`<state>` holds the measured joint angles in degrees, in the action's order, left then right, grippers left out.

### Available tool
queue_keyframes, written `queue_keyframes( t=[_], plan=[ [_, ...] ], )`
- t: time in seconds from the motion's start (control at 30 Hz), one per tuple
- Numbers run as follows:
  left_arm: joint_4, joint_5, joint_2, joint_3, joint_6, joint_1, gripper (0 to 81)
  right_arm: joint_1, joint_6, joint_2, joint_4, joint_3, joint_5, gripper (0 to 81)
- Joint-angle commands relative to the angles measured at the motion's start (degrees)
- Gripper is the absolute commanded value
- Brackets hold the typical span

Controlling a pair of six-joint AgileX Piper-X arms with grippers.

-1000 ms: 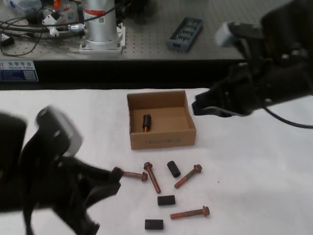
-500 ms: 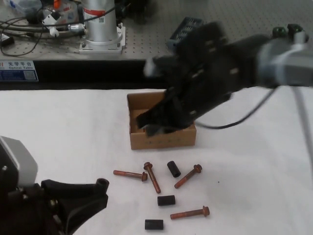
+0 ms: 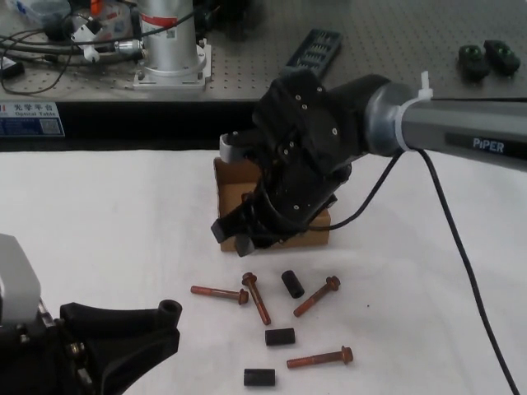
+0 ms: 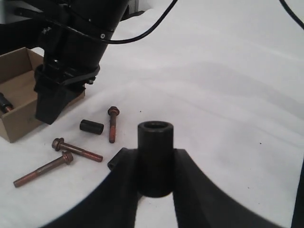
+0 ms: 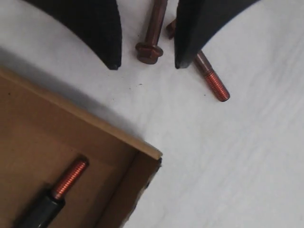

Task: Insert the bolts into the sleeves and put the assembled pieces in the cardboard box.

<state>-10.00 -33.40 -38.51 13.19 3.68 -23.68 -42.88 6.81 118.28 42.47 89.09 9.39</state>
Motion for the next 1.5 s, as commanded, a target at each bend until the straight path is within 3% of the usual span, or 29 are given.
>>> queue_keyframes(
  t=[0.0,0.83,1.23,1.47],
  plan=[
    [-0.21,-0.72,0.67,0.16,-0.76,0.03,0.6,-0.13,-0.21,0.56,0.75,0.46,-0.01,27.7],
    [-0.21,-0.72,0.67,0.16,-0.76,0.03,0.6,-1.93,-0.01,5.78,1.88,0.51,-2.15,27.3],
    [-0.21,-0.72,0.67,0.16,-0.76,0.03,0.6,-1.93,-0.01,5.03,1.88,0.51,-2.19,1.5],
    [-0.21,-0.72,0.65,0.16,-3.29,0.03,0.6,-1.93,-0.01,-0.44,1.59,0.34,-4.65,0.1]
  ],
)
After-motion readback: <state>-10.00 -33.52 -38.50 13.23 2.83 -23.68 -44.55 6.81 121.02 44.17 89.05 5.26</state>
